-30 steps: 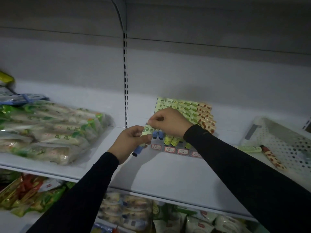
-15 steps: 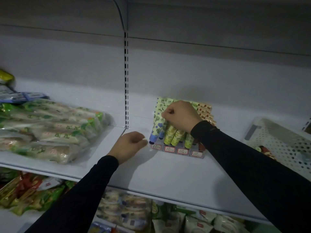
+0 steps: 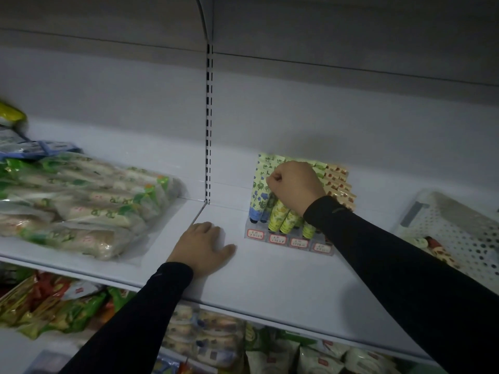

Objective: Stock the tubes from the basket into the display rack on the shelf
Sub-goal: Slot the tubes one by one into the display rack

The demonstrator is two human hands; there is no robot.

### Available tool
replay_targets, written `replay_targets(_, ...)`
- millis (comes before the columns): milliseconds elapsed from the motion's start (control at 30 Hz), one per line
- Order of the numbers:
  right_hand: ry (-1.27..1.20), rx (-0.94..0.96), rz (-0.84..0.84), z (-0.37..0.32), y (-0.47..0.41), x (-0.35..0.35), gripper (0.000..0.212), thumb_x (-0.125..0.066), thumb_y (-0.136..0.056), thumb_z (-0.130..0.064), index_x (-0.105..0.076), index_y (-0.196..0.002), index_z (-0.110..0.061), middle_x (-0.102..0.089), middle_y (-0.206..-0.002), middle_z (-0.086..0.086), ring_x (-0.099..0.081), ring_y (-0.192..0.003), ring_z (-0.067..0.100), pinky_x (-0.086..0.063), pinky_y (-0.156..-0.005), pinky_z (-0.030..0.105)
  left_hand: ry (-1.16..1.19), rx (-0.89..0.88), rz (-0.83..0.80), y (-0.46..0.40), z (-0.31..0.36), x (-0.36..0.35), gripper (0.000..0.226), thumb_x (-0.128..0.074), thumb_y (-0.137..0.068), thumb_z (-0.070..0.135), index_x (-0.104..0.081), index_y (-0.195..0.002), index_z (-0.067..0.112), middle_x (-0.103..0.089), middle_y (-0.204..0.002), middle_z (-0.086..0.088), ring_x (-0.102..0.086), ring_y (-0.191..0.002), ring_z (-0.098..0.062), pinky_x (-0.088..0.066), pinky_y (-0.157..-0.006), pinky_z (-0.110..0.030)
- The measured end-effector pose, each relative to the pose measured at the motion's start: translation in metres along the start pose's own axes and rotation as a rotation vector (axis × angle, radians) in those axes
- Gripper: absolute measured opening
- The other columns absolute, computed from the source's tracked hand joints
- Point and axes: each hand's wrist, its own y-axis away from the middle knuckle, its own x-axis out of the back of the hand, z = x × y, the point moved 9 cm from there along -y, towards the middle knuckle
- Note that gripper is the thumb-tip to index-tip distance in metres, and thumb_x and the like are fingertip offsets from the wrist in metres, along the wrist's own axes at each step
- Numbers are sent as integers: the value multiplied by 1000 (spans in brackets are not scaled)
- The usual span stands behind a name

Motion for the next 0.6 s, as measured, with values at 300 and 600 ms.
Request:
replay_targets(300,118,21,-65,-12,2,-22,34,-47,-90,-15,-40,-57,-11,-38,-55,6,-34,-50,19,-30,-49,29,-14,2,7,-2,-4,-4,53,-35,-75,70,-57,-91,25,-59,-103,3,-51,-113,-22,-40,-98,-33)
replay_targets(600,105,15,-81,-11,-2,-25,37,-52,-89,-19,-40,-55,-13,-41,-52,5,-38,-48,19,-38,-52,28,-11,12,10,-3,-5,-5,53,-37,-76,70,-60,-95,26,-60,-107,5,-50,-114,-20,-40,-99,-33)
